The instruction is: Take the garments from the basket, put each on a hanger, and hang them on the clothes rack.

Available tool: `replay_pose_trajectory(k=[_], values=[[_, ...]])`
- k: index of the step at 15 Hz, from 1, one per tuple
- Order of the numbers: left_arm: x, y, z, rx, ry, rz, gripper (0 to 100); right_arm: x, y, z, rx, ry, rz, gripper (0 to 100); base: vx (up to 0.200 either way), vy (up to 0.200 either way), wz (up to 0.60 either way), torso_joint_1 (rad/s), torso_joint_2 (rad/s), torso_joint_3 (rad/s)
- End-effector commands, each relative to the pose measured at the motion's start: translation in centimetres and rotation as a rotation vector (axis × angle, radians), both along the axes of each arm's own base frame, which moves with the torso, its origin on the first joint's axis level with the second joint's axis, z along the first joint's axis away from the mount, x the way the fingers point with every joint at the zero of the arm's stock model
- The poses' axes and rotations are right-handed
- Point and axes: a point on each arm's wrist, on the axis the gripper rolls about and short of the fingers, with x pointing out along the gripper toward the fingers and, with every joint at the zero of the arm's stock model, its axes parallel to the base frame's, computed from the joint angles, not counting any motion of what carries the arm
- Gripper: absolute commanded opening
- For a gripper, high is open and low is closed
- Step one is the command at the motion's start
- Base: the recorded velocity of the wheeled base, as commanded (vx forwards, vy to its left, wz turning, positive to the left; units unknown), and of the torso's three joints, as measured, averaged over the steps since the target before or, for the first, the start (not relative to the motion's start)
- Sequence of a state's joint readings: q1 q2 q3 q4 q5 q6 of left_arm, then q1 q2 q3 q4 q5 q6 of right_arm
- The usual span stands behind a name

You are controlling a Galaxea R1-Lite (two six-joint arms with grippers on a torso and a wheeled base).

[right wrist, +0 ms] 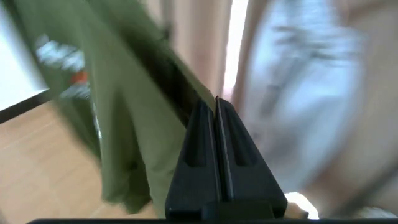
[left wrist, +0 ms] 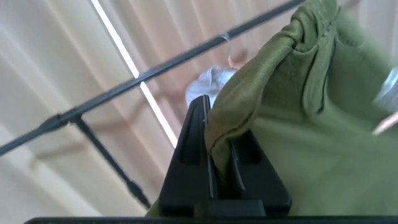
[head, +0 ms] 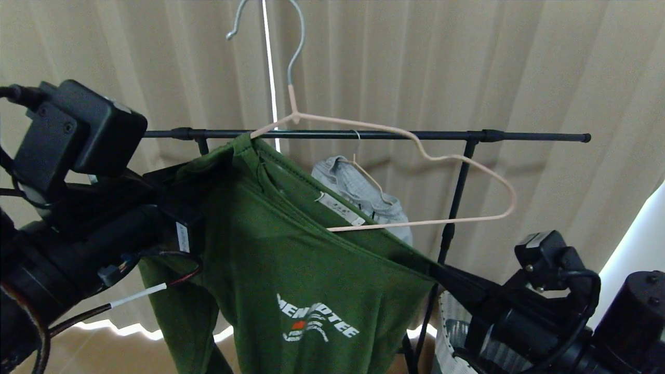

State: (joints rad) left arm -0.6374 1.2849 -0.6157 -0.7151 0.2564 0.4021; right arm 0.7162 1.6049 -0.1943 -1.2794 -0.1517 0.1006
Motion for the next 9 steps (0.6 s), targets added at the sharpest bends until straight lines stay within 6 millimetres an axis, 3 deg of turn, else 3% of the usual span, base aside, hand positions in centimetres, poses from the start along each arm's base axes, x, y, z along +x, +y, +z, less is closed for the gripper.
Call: replay_pose_trajectory(k=[1, 4, 7, 9], values=[[0.1, 1.0, -1.0, 0.042, 0.016, 0.044, 0, 0.6, -2.1, 1.2, 0.029, -0.038, -0.095, 0, 0.0, 0.0, 0.0, 0.0, 0.0, 0.0], [0.4, 2.1, -2.3, 0.125, 0.031, 0.103, 0, 1.8, -2.9, 2.0, 0.048, -0.066, -0.156, 0, 0.0, 0.0, 0.0, 0.0, 0.0, 0.0], [0.0, 3.0, -4.1, 0.179, 0.079, 0.128, 0, 1.7, -3.0, 2.2, 0.051, -0.079, -0.157, 0, 0.0, 0.0, 0.0, 0.0, 0.0, 0.0], [-0.1, 4.2, -5.6, 0.288, 0.106, 0.175, 0, 0.6, -2.9, 2.7, 0.055, -0.104, -0.081, 0, 0.0, 0.0, 0.0, 0.0, 0.0, 0.0]])
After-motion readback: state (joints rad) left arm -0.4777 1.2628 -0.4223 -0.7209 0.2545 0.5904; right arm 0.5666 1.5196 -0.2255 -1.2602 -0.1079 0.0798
